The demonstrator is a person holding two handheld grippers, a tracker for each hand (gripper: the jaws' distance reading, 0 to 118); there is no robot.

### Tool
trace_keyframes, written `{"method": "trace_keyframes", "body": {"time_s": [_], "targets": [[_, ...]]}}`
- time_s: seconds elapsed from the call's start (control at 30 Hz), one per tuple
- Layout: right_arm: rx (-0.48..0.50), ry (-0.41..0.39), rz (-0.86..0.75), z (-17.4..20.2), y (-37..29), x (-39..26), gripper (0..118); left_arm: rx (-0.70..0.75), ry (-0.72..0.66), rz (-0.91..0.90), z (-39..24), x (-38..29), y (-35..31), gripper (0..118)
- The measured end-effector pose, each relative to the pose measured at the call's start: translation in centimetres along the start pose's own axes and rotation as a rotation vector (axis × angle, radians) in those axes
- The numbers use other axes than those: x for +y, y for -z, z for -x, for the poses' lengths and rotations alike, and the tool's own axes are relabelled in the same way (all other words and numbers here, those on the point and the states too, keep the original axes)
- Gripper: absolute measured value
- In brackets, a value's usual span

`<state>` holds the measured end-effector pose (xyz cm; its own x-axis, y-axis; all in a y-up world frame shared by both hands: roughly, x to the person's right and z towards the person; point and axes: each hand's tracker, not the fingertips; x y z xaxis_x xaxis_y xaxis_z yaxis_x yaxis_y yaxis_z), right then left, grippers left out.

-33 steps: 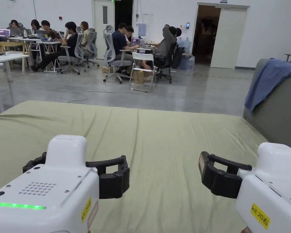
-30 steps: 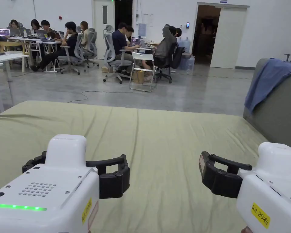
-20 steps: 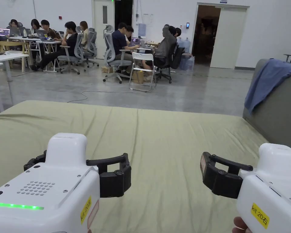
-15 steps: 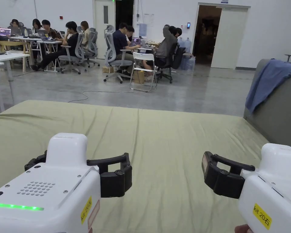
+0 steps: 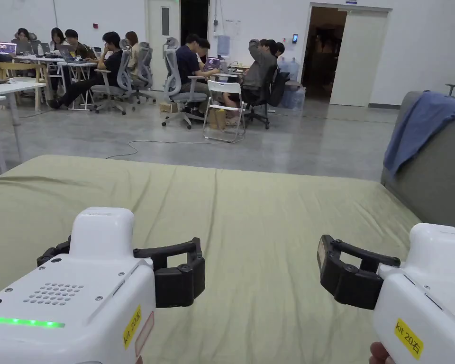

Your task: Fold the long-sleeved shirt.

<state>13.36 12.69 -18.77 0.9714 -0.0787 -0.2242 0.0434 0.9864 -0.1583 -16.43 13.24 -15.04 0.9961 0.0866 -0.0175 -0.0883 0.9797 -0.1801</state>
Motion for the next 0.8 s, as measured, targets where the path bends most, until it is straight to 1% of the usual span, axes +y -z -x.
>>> {"method": "trace_keyframes", "body": {"time_s": [0.2,0.23,0.27,0.3,0.33,0.37,0.4,0.43,0.47,0.57,0.6,0.67,0.73,0.77,0.8], "targets": [[-0.006,0.006,-0.003,-0.1,0.0,0.0,118,0.012,0.012,0.0,-0.2,-0.1,0.2,118],[0.002,0.014,0.001,-0.2,0.0,0.1,113,0.02,0.025,0.024,-0.2,-0.1,0.3,106],[0.007,0.016,0.015,-0.3,-0.1,0.1,81,0.032,0.035,0.067,-0.2,-0.4,0.7,39],[0.007,0.02,0.027,-0.4,-0.3,0.1,33,0.044,0.055,0.045,-0.4,-0.8,0.7,0],[0.006,0.016,0.037,-0.3,-0.5,0.0,33,0.06,0.065,-0.003,-0.7,-1.3,0.8,0],[-0.005,0.006,0.051,-0.3,-0.7,-0.1,12,0.056,0.043,0.029,-0.7,-1.9,1.0,0],[-0.026,0.031,0.066,-0.4,-0.7,-0.8,0,-0.016,-0.016,0.042,-0.5,-2.0,1.0,0],[-0.031,0.02,0.05,-0.9,-1.1,-1.3,0,-0.06,-0.055,0.061,-0.4,-2.2,1.1,0],[-0.027,0.018,0.048,-1.0,-1.3,-1.5,0,-0.071,-0.07,0.093,-0.5,-2.4,1.1,0],[-0.053,-0.009,0.056,-1.8,-1.1,-1.7,0,-0.05,-0.026,0.071,-0.8,-2.5,0.9,0],[-0.059,-0.007,0.055,-1.2,-0.6,-1.3,0,-0.054,-0.03,0.073,-0.5,-2.3,0.7,0],[-0.085,-0.001,0.054,-1.0,0.2,-1.0,0,-0.063,-0.096,0.06,0.9,-1.6,0.1,0],[-0.084,-0.006,0.046,1.5,1.3,-0.9,0,-0.01,-0.133,0.036,3.4,-1.0,-1.1,0],[-0.027,-0.012,0.053,3.0,1.8,-0.9,0,0.049,-0.14,0.026,5.0,-0.7,-1.9,0],[0.084,-0.012,0.072,5.4,2.2,-1.1,0,0.116,-0.144,0.015,7.1,-0.3,-3.0,0]]}}
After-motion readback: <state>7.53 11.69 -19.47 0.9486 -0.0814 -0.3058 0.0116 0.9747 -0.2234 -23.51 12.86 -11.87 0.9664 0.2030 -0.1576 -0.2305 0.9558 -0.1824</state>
